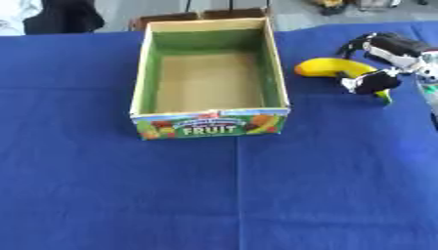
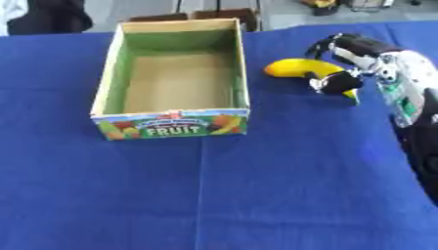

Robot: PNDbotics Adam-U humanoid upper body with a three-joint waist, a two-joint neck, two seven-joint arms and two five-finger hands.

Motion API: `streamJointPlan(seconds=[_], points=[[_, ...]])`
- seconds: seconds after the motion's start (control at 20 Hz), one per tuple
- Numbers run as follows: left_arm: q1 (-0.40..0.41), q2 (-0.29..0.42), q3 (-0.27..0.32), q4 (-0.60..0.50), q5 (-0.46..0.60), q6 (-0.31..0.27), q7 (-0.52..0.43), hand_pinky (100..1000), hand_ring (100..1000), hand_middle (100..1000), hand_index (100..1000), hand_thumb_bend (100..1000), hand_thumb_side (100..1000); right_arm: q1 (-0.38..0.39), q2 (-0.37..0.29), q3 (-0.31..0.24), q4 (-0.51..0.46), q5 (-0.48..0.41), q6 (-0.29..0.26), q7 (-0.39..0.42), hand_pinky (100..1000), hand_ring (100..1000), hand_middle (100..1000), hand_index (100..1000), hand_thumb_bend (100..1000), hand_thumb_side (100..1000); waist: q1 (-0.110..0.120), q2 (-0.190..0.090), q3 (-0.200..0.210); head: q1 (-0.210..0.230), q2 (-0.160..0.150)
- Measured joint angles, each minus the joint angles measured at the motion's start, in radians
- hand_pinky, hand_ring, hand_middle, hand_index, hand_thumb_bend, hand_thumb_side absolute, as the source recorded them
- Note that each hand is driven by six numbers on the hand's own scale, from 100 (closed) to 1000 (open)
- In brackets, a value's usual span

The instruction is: Pick up objects on the table and place them in the box.

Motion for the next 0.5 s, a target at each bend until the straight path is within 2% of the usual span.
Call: streamJointPlan(seconds=[0.5], points=[[0.0, 0.0, 0.0, 0.0, 0.0, 0.003, 0.001, 732, 787, 797, 911, 100, 908, 0.0, 0.0, 0.0, 0.002, 0.0, 0.006, 0.001, 725, 873, 613, 804, 135, 400, 0.0, 0.0, -0.001, 0.0, -0.007]])
